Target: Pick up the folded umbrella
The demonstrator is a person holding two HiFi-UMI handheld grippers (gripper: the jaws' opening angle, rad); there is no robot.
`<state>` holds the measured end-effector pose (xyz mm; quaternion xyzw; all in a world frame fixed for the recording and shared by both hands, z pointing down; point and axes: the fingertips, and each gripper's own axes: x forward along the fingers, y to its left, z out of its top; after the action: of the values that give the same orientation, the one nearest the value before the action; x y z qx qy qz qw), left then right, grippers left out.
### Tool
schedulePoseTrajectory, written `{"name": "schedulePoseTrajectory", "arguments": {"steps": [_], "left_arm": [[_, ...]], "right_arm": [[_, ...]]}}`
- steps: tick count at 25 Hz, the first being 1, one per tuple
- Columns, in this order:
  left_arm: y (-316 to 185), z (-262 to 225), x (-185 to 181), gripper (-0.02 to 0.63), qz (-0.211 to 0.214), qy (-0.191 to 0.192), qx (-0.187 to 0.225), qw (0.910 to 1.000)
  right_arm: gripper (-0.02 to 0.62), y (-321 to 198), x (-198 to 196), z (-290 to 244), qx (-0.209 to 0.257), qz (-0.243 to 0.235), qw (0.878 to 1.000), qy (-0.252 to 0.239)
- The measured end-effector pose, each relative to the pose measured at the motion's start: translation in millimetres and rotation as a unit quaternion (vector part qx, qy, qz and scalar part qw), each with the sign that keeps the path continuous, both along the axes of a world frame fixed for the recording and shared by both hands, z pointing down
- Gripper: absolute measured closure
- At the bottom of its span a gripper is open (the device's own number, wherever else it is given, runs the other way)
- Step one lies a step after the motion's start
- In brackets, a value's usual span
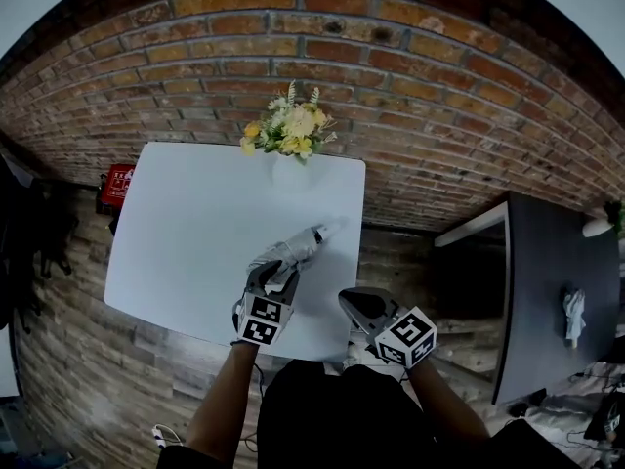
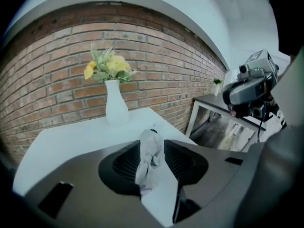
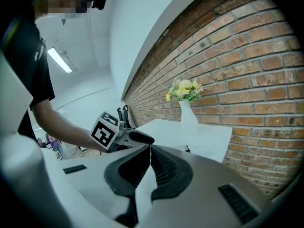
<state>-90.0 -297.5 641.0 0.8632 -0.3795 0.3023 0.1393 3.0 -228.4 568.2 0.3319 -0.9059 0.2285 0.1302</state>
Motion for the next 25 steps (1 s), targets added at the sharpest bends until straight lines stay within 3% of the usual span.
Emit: {"name": "schedulePoseTrajectory", "arguments": {"steps": [7, 14, 25], "left_arm": [[-18, 34, 4, 0.347, 0.07, -0.079, -0.013, 0.9943], [-29, 58, 16, 0.279, 0.117, -0.093, -0.051, 0.9874], [-42, 93, 13, 0.268, 0.195, -0.157, -0.094, 0.9636]], "right_arm": [[0.572, 2, 6, 5, -0.016, 0.024, 0.999, 0.012], [0.572, 5, 18, 10, -0.031, 0.055, 0.998, 0.022], [0.572, 12, 36, 19, -0.051, 0.095, 0.994, 0.023]]}}
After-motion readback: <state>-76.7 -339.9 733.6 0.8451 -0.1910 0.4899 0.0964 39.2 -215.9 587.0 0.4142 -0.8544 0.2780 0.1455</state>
